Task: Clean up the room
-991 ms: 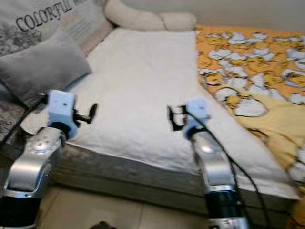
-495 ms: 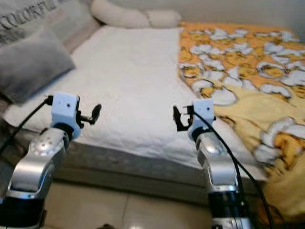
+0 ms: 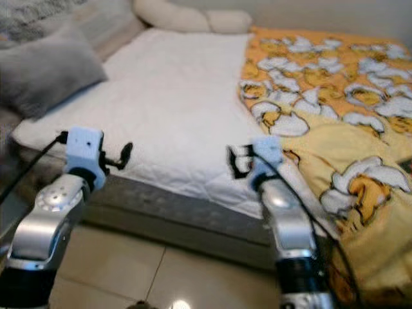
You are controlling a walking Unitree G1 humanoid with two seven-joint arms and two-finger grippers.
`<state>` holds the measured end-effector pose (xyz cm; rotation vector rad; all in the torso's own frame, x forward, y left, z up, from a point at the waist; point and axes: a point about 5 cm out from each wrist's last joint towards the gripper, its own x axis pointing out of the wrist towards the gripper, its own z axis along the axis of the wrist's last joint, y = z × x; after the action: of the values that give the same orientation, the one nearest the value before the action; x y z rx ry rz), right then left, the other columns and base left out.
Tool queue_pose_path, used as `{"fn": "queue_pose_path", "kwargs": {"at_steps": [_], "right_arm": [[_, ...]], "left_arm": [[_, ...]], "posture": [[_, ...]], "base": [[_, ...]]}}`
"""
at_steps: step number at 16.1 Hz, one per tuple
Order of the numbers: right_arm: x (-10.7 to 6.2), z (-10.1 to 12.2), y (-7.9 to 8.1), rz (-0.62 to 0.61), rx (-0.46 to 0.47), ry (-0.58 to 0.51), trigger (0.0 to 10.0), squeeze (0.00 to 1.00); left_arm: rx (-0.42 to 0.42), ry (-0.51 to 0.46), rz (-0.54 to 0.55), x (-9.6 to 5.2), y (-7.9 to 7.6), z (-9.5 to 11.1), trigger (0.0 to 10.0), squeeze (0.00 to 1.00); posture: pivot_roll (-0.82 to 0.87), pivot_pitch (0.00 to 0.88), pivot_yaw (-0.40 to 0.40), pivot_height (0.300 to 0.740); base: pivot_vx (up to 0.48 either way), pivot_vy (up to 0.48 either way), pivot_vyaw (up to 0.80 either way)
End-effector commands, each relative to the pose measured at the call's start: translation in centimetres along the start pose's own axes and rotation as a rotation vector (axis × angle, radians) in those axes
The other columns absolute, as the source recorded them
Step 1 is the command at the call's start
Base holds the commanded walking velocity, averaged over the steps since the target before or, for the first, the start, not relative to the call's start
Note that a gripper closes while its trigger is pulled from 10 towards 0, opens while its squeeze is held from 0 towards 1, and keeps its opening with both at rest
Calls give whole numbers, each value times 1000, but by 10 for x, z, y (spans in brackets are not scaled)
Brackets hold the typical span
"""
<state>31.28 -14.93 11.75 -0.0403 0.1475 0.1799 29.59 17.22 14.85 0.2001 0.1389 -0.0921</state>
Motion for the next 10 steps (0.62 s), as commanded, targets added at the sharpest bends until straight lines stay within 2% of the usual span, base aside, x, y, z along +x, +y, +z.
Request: {"fn": "queue_pose_path", "kwargs": {"at_steps": [1,4,10], "right_arm": [[2,4,-5,-16,-11,-7,10000,0],[4,5,-7,-28,-15,-7,10000,0],[3,-4,-6,-48,27,27,10000,0]], "left_arm": [[3,-3,-3,2,0,1,10000,965],[5,-2,-1,4,0,1,10000,961],[18,3,9,5,6,0,10000,965]], "posture": [[-18,0,49,740],[-18,0,46,740],[-14,0,45,740]], "base": [[0,-285,800],[0,-291,800],[0,-292,0]]}}
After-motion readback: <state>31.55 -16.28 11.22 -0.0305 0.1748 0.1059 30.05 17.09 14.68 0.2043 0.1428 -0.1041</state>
